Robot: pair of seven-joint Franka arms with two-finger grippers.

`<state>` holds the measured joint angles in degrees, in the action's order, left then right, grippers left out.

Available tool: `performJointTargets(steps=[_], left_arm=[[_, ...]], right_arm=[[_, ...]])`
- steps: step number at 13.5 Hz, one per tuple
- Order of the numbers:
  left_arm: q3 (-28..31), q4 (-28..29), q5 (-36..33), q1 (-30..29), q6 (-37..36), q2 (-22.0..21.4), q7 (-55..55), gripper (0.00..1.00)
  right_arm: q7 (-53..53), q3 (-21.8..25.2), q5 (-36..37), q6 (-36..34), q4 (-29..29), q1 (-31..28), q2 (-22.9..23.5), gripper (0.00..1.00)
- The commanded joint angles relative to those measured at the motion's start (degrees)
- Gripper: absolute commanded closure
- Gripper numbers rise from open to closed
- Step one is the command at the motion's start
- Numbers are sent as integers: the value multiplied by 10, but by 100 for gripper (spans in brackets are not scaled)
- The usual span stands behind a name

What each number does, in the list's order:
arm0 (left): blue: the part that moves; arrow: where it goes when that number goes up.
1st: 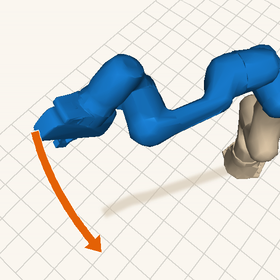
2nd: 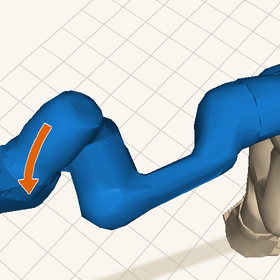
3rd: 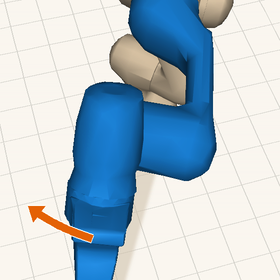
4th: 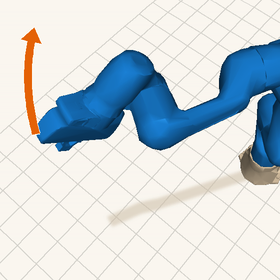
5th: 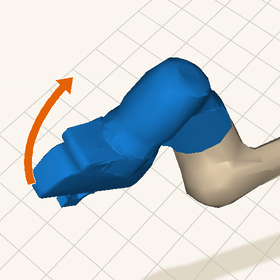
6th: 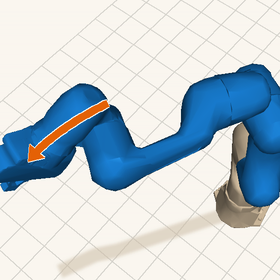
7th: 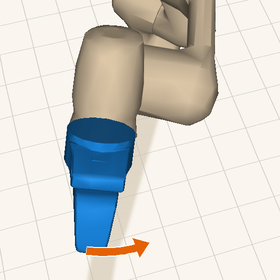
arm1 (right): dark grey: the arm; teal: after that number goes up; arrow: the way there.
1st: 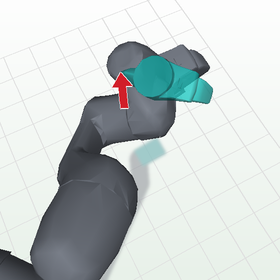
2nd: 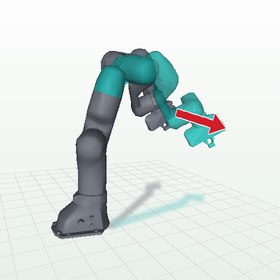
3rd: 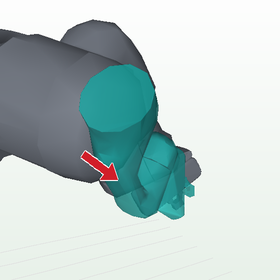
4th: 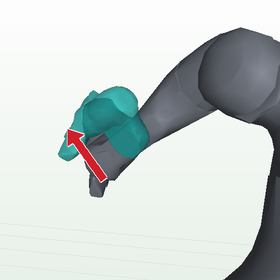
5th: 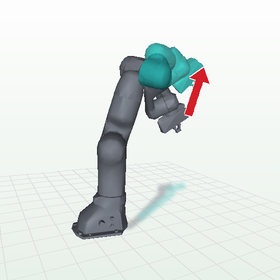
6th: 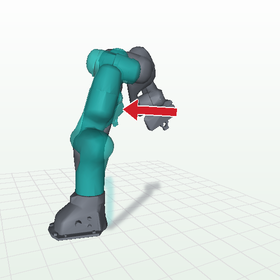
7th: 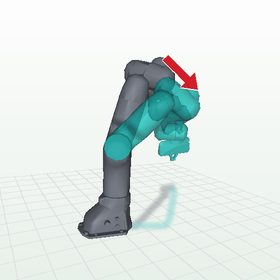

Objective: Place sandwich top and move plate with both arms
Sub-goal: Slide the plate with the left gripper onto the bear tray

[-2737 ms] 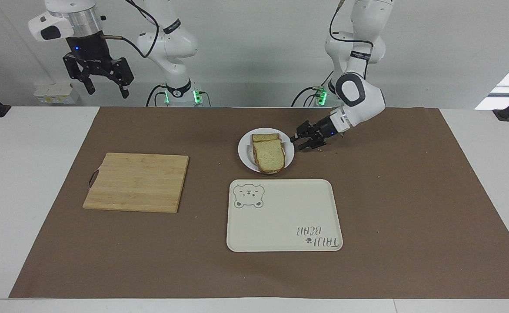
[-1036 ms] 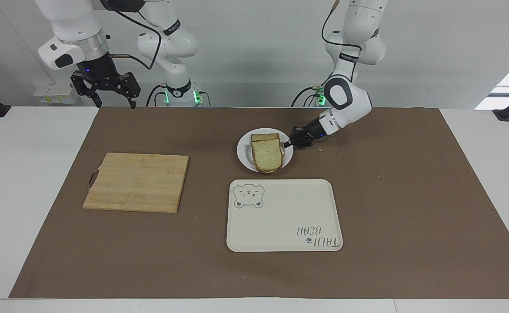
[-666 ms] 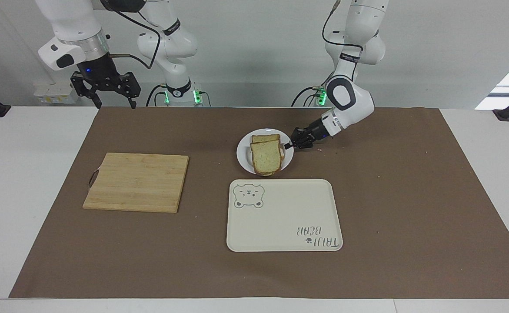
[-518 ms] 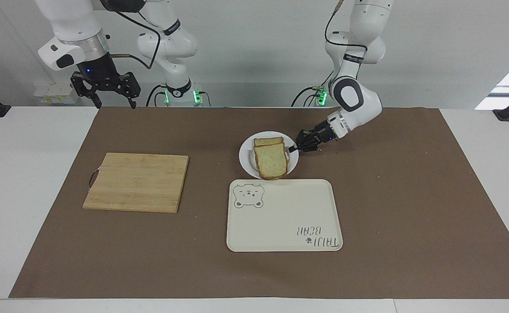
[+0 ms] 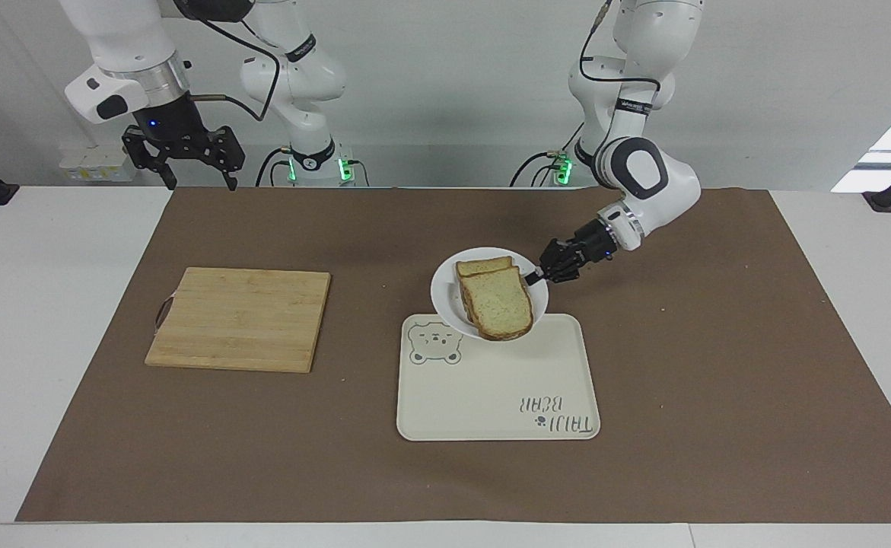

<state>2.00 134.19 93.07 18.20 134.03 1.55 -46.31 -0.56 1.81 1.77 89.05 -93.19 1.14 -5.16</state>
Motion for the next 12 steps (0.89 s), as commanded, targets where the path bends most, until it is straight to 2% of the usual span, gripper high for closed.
performJointTargets(steps=[1, 4, 7, 12], left_arm=[[-2, -83, -58, -27, -18, 56, 50, 100], [-2, -149, -109, -33, -15, 103, 99, 100], [-2, -173, -135, -48, -14, 130, 99, 100], [-9, -185, -149, -37, 28, 177, 98, 100]], right_arm=[[-13, -3, -12, 4, -1, -7, 0, 0], [-13, -2, -12, 4, 0, -7, 0, 0], [-13, -3, -12, 3, 0, -7, 0, 0], [-13, -3, -12, 4, 0, -7, 0, 0]])
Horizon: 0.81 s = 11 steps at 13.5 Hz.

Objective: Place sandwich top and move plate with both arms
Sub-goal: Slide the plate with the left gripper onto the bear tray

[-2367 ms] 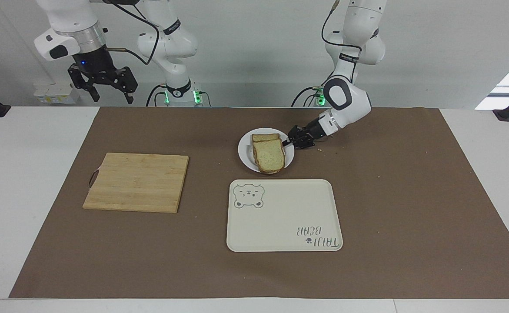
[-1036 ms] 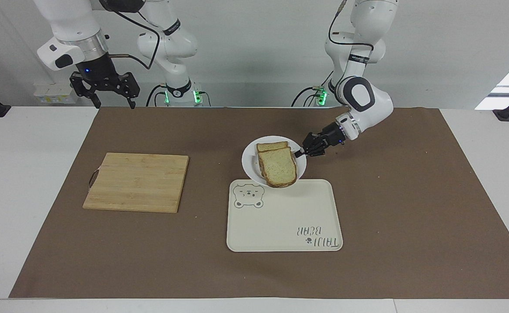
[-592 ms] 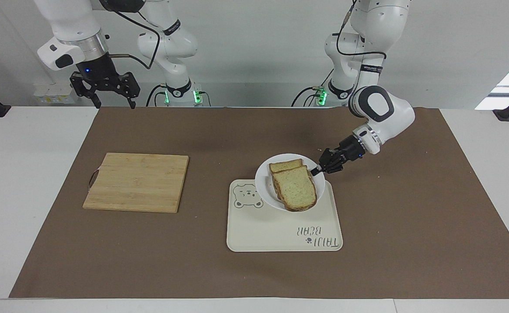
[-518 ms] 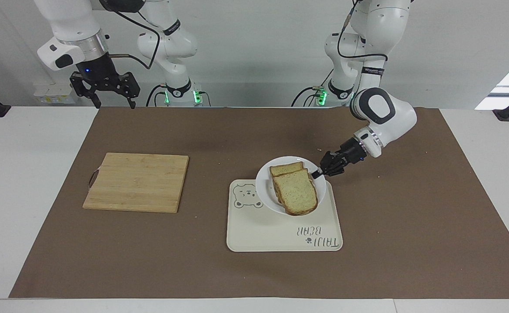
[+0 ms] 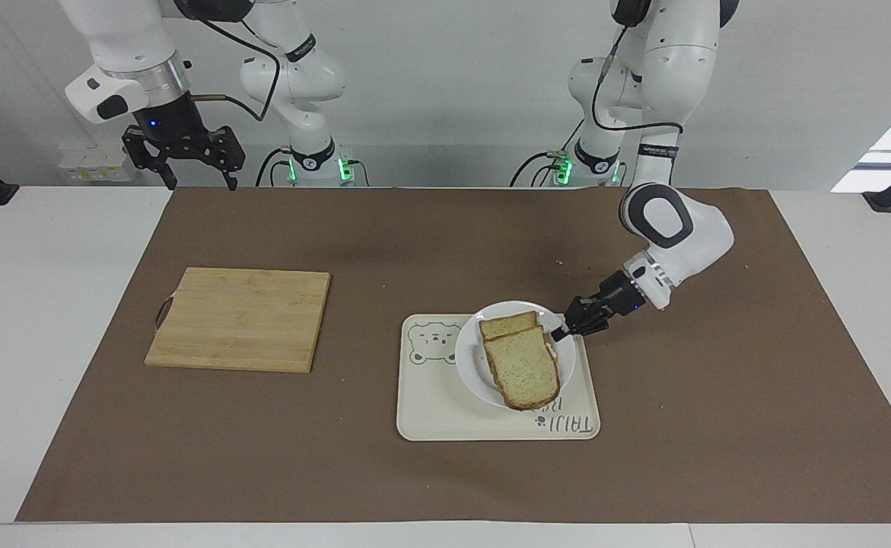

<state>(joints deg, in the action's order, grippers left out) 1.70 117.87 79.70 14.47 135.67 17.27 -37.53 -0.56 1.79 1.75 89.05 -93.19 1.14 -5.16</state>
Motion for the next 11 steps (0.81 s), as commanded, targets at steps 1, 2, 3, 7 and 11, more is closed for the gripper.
performJointTargets(steps=[1, 2, 3, 7, 11], left_arm=[[-6, -24, -18, 5, 15, 20, 11, 100], [-6, -23, -20, 12, 17, 20, 11, 100], [-6, -23, -21, 14, 17, 21, 11, 100], [-6, -20, -26, 23, 28, 24, 14, 100], [-6, -22, -40, 40, 62, 29, 14, 88]], right_arm=[[-13, -2, -11, 4, 0, -7, 0, 0], [-13, -3, -11, 4, 0, -7, 0, 0], [-13, -3, -11, 4, 0, -7, 0, 0], [-13, -2, -11, 4, 0, -7, 0, 0], [-13, -3, -11, 4, 0, -7, 0, 0]])
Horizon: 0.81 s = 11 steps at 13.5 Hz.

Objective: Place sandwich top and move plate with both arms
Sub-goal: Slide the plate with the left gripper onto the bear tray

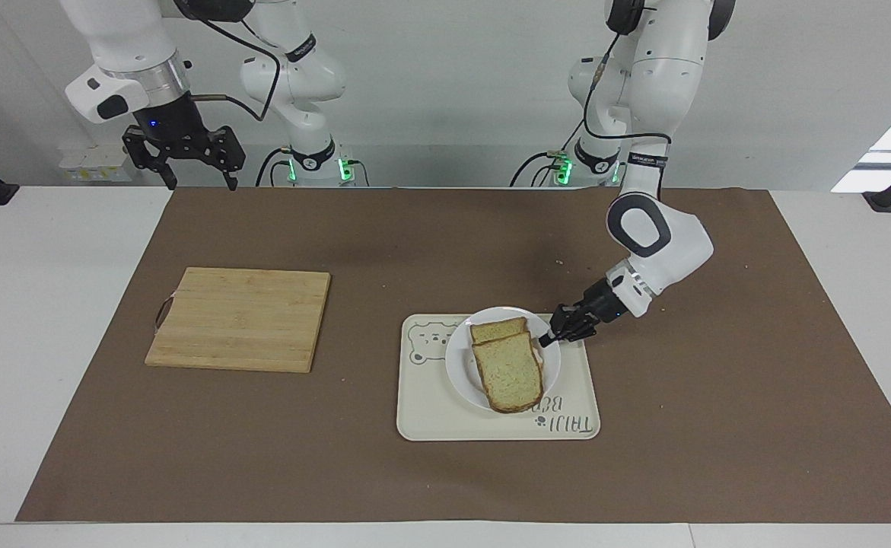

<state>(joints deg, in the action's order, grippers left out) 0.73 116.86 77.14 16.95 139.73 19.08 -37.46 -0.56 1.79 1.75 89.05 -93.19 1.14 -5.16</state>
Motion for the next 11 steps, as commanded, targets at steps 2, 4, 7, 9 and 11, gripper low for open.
performJointTargets(steps=[2, 4, 7, 9, 11], left_arm=[[5, -12, -19, 14, 22, 10, 12, 75], [5, -13, -30, 14, 20, 10, 11, 68], [8, -10, -31, 17, 21, 0, 10, 56], [8, -7, -38, 17, 28, -18, 11, 53], [10, -7, -39, 17, 35, -30, 11, 47]], right_arm=[[-13, -2, -11, 4, 0, -7, 0, 0], [-13, -3, -11, 4, 0, -7, 0, 0], [-13, -3, -11, 4, 0, -7, 0, 0], [-13, -3, -11, 4, 0, -7, 0, 0], [-13, -2, -11, 4, 0, -7, 0, 0]])
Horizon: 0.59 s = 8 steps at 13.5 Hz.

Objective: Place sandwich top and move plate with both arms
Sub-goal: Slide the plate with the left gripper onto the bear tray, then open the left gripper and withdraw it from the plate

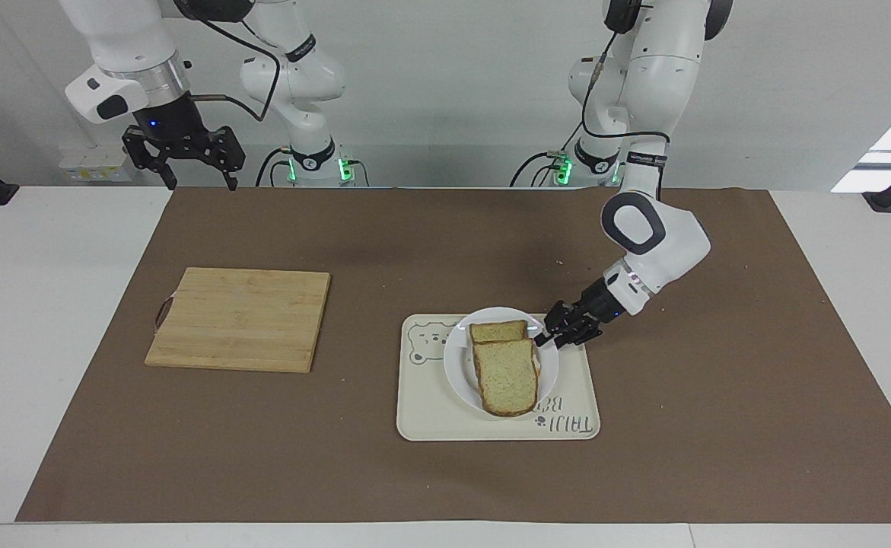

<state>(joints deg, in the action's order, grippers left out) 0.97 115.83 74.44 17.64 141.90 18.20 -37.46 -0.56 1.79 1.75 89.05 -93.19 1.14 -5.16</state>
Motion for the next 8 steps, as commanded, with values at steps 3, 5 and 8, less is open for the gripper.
performJointTargets(steps=[3, 5, 8], left_arm=[[13, 7, -47, -2, 14, -56, 11, 36], [25, 7, -72, -8, 13, -71, 11, 31], [48, 7, -160, -24, -6, -103, 12, 17]], right_arm=[[-13, -3, -11, 4, 0, -7, 0, 0], [-13, -3, -11, 4, 0, -7, 0, 0], [-13, -2, -11, 3, 0, -7, 0, 0]])
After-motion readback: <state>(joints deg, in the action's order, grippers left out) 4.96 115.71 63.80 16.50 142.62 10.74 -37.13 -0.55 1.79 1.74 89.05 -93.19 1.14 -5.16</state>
